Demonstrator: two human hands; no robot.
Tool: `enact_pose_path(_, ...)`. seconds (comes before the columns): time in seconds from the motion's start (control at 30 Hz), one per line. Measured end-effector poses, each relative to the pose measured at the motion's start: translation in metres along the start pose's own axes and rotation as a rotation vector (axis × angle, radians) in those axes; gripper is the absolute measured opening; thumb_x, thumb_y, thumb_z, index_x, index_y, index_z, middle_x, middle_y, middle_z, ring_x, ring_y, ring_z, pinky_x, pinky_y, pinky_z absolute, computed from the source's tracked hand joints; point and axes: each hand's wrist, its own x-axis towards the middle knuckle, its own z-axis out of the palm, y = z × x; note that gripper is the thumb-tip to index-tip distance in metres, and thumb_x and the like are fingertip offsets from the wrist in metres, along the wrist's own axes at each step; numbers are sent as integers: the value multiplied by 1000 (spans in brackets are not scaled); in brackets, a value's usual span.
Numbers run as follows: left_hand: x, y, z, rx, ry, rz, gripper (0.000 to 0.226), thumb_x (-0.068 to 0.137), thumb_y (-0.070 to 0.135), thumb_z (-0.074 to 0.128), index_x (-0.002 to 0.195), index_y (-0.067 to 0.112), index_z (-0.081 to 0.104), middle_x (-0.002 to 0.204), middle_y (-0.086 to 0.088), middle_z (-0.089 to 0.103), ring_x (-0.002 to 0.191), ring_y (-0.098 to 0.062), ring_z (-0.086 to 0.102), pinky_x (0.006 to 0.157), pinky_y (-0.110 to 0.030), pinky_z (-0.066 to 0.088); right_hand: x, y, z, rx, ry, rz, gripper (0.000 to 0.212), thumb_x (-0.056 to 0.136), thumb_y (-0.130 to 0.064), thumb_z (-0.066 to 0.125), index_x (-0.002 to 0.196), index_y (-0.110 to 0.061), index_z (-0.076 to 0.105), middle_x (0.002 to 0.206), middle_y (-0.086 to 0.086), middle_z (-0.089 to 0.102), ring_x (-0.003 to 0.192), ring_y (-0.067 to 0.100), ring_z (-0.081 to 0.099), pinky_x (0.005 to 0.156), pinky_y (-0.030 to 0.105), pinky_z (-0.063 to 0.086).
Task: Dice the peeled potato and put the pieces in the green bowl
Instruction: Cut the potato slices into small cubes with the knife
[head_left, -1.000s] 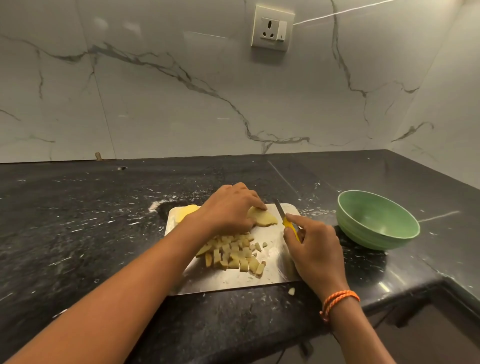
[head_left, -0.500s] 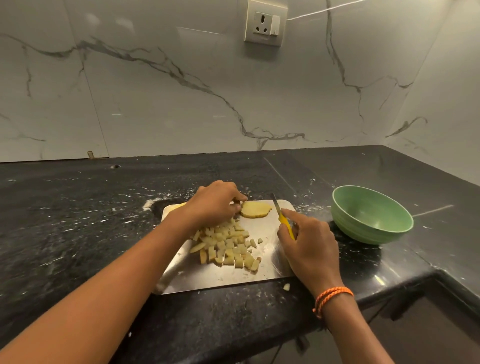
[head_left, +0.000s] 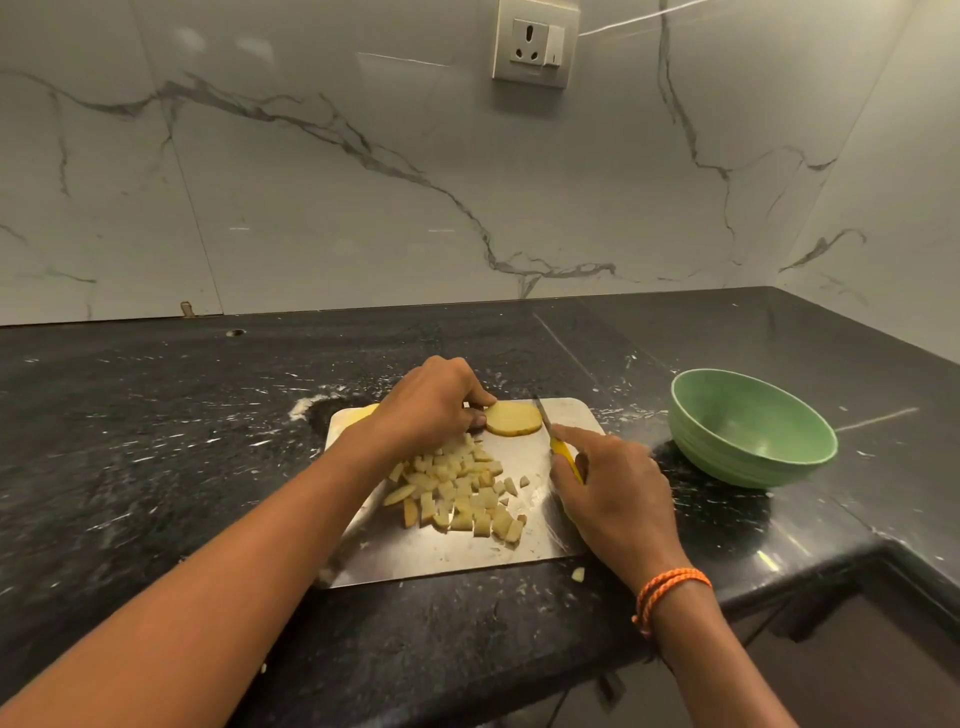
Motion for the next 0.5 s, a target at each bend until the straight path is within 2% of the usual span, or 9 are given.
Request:
enact_pose_path(0.1, -1, -2, -2, 0, 30, -1, 35, 93, 19, 81, 127, 23, 76, 118, 4, 78, 93, -10, 67, 88, -37, 61, 0, 1, -2, 0, 41, 25, 40, 97, -35, 58, 136, -32, 62, 82, -2, 70, 79, 20, 64, 66, 37, 54)
enact_pose_path(0.17, -2, 0, -1, 10, 50, 5, 34, 93, 19, 82, 126, 23, 77, 115, 4, 78, 87, -8, 66, 83, -35, 61, -1, 0, -1, -15, 18, -12, 40, 97, -34, 57, 137, -30, 61, 83, -1, 71, 77, 20, 64, 67, 39, 56)
enact_pose_path(0.23, -1, 1, 0, 11, 66, 5, 32, 92, 19, 82, 124, 23, 78, 114, 3, 79, 89, -10, 68, 87, -36, 62, -1, -2, -1, -43, -7, -51, 40, 97, -33, 57, 136, -28, 61, 80, -1, 70, 74, 19, 62, 65, 38, 54)
enact_pose_path(0.27, -1, 0, 1, 14, 78, 1, 31, 92, 21, 83, 122, 24, 79, 113, 4, 80, 93, -12, 69, 94, -40, 61, -1, -2, 0, -48, -4, -49, 39, 97, -32, 57, 135, -28, 62, 80, -1, 70, 75, 20, 62, 65, 37, 53)
enact_pose_path(0.3, 0, -1, 1, 31, 102, -2, 29, 92, 23, 83, 121, 26, 79, 111, 5, 80, 98, -14, 70, 106, -44, 55, -1, -1, -1, -57, 7, -41, 38, 97, -32, 56, 134, -28, 62, 80, 0, 70, 76, 21, 63, 65, 37, 51)
enact_pose_path(0.37, 0, -2, 2, 71, 148, 19, 27, 95, 25, 79, 122, 27, 79, 109, 6, 79, 99, -15, 69, 129, -45, 27, -1, -1, -1, -88, 62, -34, 36, 97, -31, 54, 131, -27, 63, 80, 2, 70, 76, 24, 63, 63, 38, 50)
enact_pose_path(0.4, 0, -1, 3, 74, 166, 34, 27, 97, 26, 76, 124, 27, 78, 113, 7, 78, 100, -13, 69, 130, -45, 16, -1, -1, 0, -101, 91, -42, 36, 96, -29, 53, 131, -26, 63, 79, 4, 70, 74, 26, 64, 62, 39, 51)
enact_pose_path(0.43, -3, 1, 3, 66, 174, 49, 29, 99, 29, 73, 128, 27, 76, 121, 8, 75, 106, -13, 68, 130, -45, 12, -2, -2, 0, -107, 109, -57, 36, 96, -28, 53, 131, -26, 62, 78, 5, 71, 72, 28, 64, 61, 41, 51)
enact_pose_path(0.5, -7, 8, 4, 74, 149, 66, 40, 99, 45, 71, 135, 28, 72, 136, 10, 68, 126, -15, 62, 130, -47, 13, -4, -3, 0, -119, 111, -102, 37, 96, -27, 55, 133, -27, 61, 79, 7, 73, 71, 28, 65, 59, 40, 50)
